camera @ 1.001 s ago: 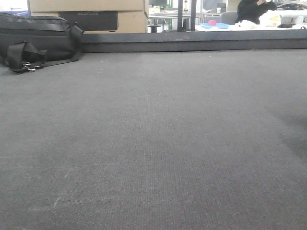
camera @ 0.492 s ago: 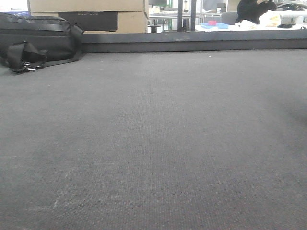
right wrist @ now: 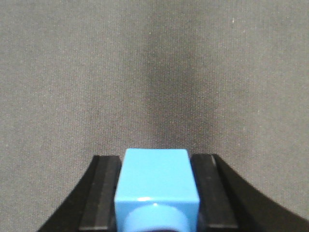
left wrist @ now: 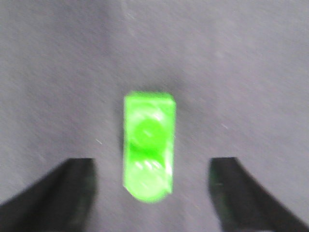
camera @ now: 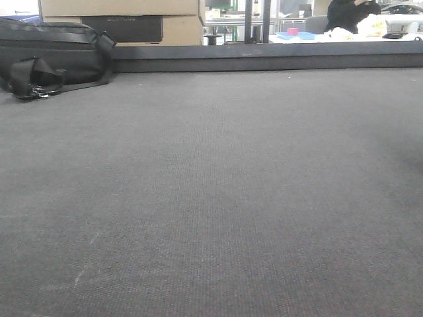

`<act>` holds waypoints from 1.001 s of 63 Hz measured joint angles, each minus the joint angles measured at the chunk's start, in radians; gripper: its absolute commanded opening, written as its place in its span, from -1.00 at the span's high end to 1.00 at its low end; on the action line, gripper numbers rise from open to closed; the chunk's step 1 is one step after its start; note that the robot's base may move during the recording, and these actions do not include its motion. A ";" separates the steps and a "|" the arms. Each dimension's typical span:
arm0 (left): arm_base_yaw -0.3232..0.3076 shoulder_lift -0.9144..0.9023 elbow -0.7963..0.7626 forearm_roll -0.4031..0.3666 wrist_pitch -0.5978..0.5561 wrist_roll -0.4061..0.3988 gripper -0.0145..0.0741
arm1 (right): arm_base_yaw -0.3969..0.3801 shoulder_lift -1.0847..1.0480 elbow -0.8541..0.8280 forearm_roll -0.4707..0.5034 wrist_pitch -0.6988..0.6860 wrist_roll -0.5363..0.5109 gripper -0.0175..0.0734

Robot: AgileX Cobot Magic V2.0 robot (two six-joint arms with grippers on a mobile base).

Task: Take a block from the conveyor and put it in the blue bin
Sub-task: 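Close the left gripper on the green block, right on the blue block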

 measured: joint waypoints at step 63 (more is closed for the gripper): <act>0.000 0.180 0.044 -0.015 -0.076 0.028 0.50 | 0.000 0.000 0.000 0.006 -0.053 0.000 0.96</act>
